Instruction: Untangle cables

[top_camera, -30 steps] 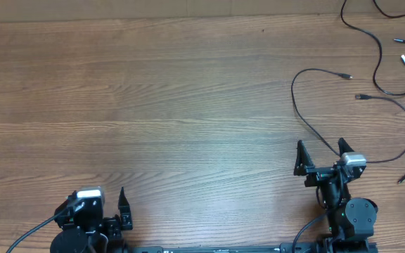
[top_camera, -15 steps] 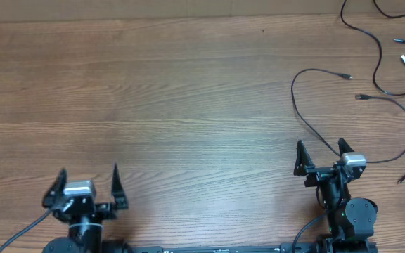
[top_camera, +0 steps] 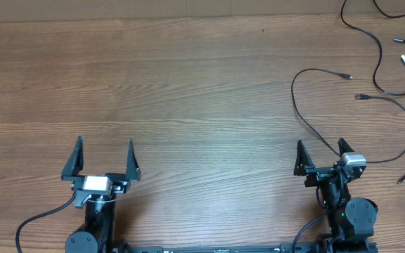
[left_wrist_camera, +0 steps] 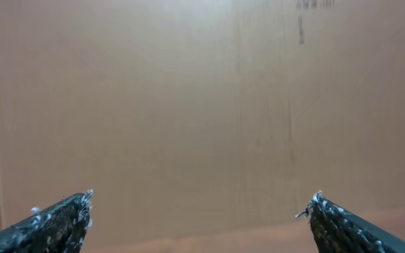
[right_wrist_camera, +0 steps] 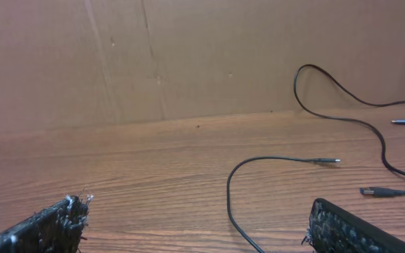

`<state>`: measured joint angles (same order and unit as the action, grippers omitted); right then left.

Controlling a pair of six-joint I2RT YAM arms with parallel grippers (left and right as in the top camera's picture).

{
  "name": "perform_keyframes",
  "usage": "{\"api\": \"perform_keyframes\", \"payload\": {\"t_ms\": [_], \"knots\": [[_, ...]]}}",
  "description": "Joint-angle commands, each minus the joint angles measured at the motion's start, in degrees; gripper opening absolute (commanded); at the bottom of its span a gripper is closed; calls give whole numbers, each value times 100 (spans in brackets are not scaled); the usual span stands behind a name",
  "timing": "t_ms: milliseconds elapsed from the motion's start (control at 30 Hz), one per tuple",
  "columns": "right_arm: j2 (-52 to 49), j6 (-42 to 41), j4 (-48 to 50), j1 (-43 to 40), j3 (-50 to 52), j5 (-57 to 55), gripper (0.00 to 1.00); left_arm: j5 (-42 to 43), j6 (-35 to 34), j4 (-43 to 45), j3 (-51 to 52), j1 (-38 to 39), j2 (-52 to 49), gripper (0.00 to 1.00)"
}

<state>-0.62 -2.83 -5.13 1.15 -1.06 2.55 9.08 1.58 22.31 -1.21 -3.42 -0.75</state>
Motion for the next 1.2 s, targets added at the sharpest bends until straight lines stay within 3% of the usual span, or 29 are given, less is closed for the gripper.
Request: {"api": "perform_keyframes", "payload": {"t_ms": [0, 333, 433, 700, 1167], "knots": [[46, -17, 35, -26, 59, -57, 100, 127, -28, -46, 92, -28, 46, 100], [46, -17, 35, -26, 59, -57, 100, 66, 20, -2116, 94, -26, 50, 100], [46, -17, 35, -26, 59, -57, 100, 81, 389, -2586, 94, 13, 52, 99], [46, -17, 35, -26, 59, -57, 100, 79, 1276, -2592, 94, 376, 52, 100], [46, -17, 35, -26, 59, -57, 100, 63, 1213, -2590, 94, 393, 50, 100]]}}
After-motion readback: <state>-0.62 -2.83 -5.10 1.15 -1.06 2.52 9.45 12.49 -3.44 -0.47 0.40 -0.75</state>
